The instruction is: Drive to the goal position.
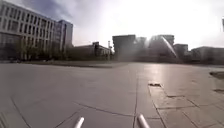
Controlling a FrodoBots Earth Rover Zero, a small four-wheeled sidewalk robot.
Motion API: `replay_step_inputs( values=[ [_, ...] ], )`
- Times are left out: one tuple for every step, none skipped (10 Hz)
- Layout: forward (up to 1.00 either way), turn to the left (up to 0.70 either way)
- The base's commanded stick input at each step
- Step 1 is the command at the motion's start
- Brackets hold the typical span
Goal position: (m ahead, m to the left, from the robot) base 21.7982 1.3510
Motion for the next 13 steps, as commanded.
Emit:
replay_step_inputs(
  values=[
    [1.0,0.0],
    [1.0,0.0],
    [1.0,0.0],
    [1.0,0.0],
    [1.0,0.0],
    [1.0,0.0],
    [1.0,0.0],
    [1.0,0.0],
    [1.0,0.0],
    [1.0,0.0],
    [1.0,0.0],
    [1.0,0.01],
    [1.0,0.11]
  ],
)
